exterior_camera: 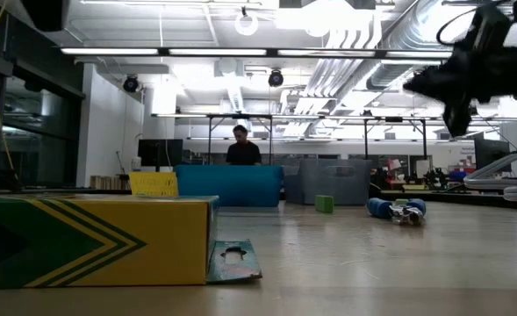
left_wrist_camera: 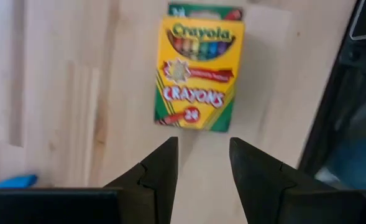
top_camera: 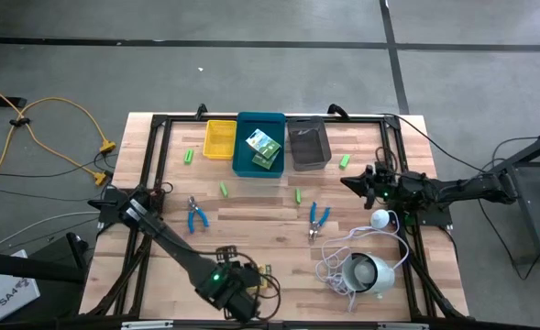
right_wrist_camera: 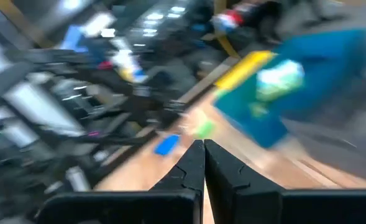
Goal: Pick & Place School Supplies
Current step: Put the crayon box into the blue bin
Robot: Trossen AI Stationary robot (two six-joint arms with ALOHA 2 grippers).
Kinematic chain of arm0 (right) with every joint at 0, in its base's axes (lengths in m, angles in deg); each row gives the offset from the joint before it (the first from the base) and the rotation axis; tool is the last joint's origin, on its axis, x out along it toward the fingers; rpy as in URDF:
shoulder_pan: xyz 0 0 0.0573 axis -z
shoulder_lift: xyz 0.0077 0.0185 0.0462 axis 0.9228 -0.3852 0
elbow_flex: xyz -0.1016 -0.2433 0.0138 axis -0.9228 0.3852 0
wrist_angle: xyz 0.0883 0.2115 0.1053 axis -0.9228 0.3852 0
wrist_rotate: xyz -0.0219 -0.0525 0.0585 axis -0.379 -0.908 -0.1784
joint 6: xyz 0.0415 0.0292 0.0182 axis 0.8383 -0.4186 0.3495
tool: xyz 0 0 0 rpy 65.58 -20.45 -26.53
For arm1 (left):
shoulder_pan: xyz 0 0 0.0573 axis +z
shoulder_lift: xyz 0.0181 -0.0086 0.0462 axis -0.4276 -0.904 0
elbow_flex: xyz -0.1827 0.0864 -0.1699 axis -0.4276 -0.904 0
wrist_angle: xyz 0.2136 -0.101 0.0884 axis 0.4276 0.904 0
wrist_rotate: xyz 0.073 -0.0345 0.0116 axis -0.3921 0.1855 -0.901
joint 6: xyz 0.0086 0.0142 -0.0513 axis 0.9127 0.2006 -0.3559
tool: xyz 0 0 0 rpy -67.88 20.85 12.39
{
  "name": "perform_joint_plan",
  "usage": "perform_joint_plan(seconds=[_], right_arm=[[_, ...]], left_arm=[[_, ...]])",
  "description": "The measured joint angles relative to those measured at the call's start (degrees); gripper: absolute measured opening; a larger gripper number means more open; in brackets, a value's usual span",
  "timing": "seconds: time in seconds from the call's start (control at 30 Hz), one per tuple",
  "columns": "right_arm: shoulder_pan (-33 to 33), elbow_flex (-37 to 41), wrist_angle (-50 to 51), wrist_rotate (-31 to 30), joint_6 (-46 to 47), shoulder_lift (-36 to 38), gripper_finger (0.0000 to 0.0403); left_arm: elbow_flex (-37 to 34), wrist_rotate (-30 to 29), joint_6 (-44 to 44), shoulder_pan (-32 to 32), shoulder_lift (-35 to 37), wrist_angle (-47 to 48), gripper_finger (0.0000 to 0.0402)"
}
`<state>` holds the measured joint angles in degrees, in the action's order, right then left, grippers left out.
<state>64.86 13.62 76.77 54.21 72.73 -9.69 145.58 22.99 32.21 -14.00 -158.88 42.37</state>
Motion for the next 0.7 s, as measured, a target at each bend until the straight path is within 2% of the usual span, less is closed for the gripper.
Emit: perform_joint_plan(seconds=[0.13,0.23,0.43,0.7], right_arm=[[-0.02,-0.41,-7.83,10.66,-4.63,0.00,0.0003],[-0.02,-1.95,-11.33,14.87,-7.48,-1.17,0.0003],[-0.02,-2.05,-13.43,15.02,-9.11,-2.30,0.0003],[-0.02,-2.12,-13.95,15.19,-10.41,-4.03,0.0003]], left_arm=[[-0.04,-4.17,-0.85,-1.62,0.00,-0.04,0.0139],[-0.07,-4.78,-3.28,-1.82,0.00,-0.01,0.0139],[-1.39,-6.65,-6.23,-1.66,0.02,-0.99,0.0138],[-8.66,-9.43,-10.80,-4.49,0.04,-5.56,0.0138]])
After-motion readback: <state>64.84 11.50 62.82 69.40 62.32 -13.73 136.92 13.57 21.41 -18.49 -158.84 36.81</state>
